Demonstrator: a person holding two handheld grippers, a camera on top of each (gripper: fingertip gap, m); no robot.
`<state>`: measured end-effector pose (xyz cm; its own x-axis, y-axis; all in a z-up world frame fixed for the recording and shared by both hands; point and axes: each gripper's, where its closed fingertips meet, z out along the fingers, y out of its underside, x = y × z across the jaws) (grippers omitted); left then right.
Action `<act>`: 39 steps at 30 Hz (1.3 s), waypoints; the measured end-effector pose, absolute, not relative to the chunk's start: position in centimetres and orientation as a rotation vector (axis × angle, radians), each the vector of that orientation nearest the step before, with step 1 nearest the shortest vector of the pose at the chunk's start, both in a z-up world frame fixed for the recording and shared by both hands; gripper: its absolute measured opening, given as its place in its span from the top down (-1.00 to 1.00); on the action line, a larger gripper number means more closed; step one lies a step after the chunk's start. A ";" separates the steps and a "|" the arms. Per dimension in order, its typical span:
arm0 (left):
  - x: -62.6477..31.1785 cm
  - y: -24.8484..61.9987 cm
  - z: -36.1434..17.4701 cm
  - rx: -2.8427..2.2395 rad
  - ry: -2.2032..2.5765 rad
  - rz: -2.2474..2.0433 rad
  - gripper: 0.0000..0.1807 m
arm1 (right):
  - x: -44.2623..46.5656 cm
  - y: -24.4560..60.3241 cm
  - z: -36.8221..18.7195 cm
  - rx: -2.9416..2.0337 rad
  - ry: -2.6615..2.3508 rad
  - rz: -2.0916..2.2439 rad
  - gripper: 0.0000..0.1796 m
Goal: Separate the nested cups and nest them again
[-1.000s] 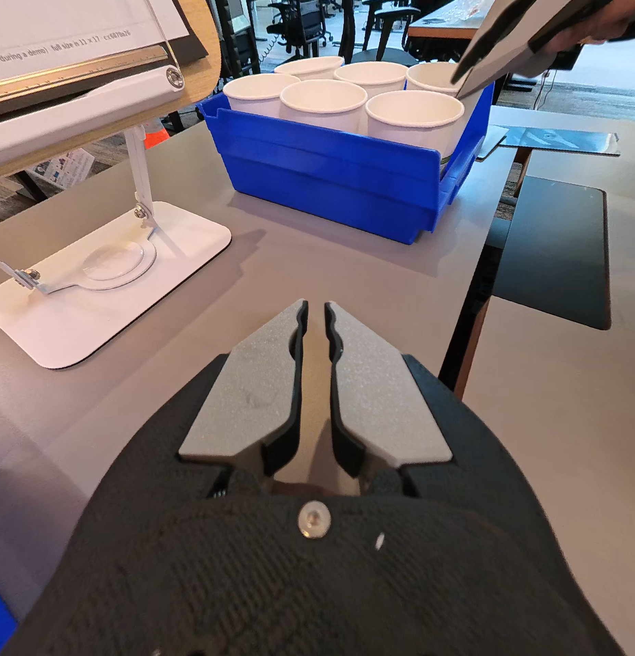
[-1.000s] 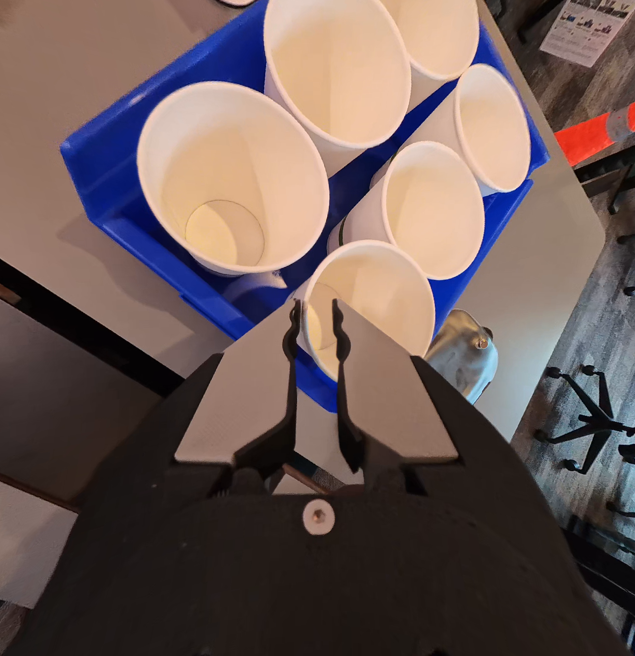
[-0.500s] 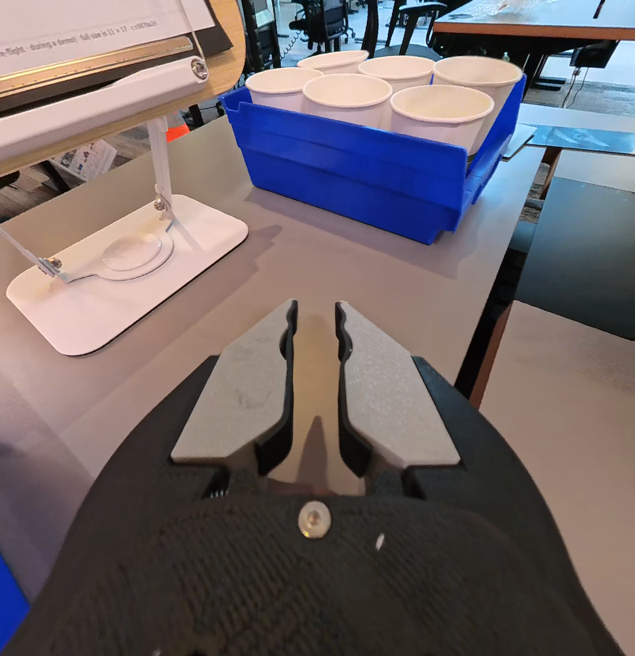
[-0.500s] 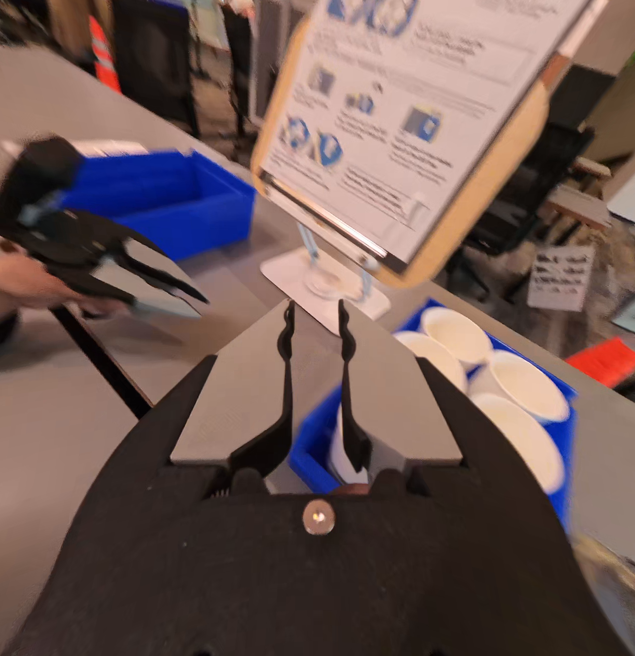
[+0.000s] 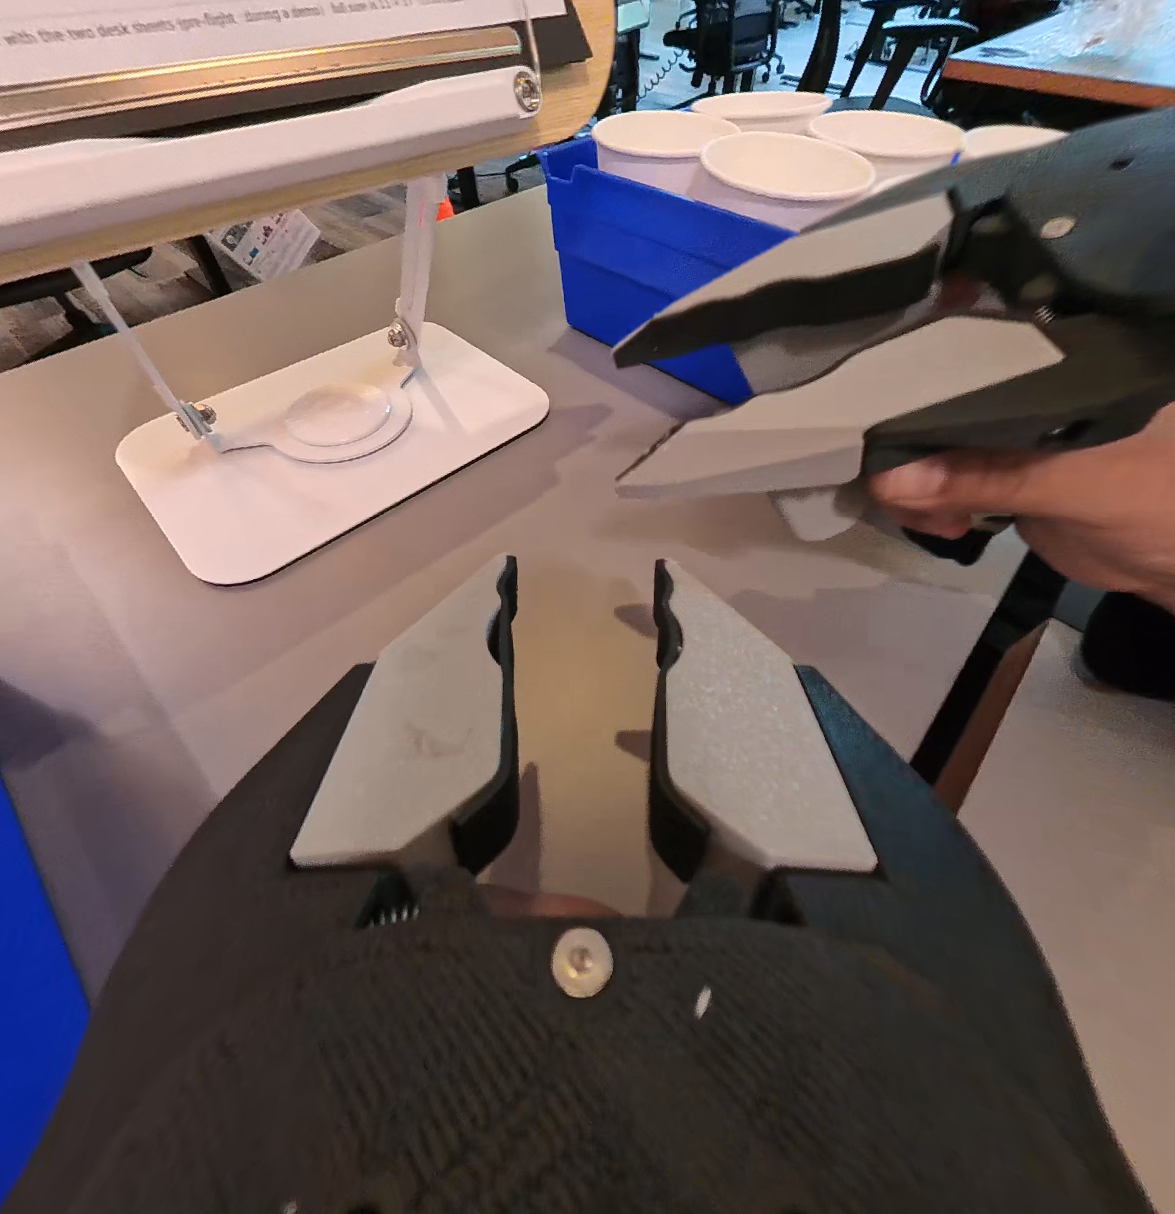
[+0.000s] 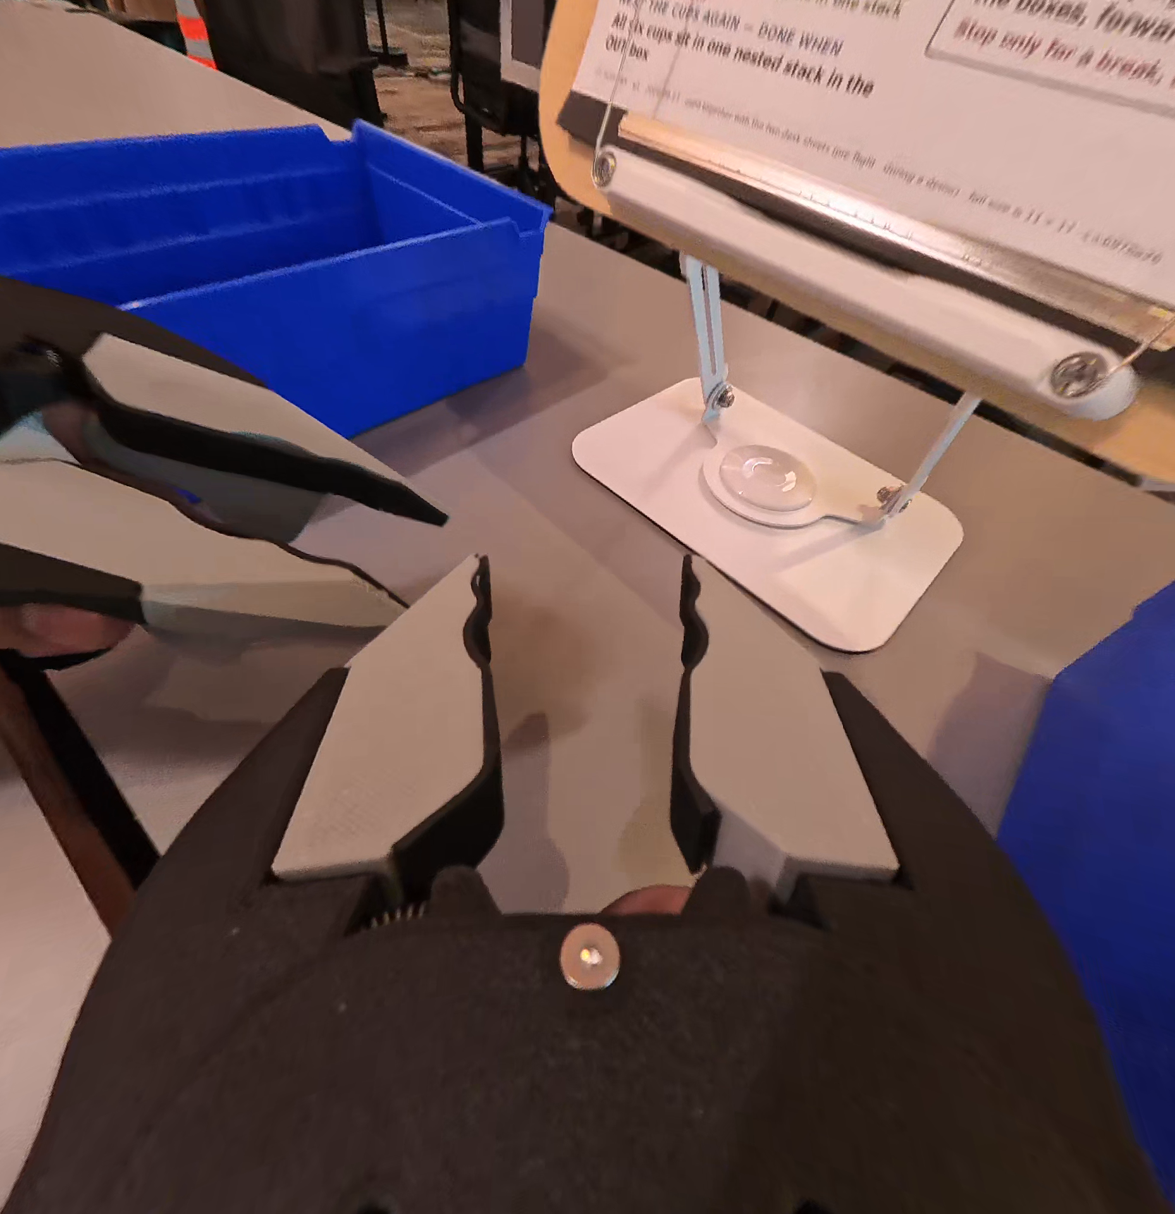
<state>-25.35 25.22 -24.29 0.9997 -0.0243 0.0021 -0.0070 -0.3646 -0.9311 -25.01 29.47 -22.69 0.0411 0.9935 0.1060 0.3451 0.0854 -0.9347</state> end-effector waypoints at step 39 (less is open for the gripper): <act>-38.1 11.5 -26.8 -2.091 -0.496 0.692 0.53 | -21.7 31.1 -19.6 -1.294 -1.287 0.798 0.26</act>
<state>-38.08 11.54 -26.85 0.7675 0.5697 -0.2939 0.0956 -0.5551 -0.8263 -21.75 31.12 -19.59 0.1858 0.9569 0.2231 0.2258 0.1794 -0.9575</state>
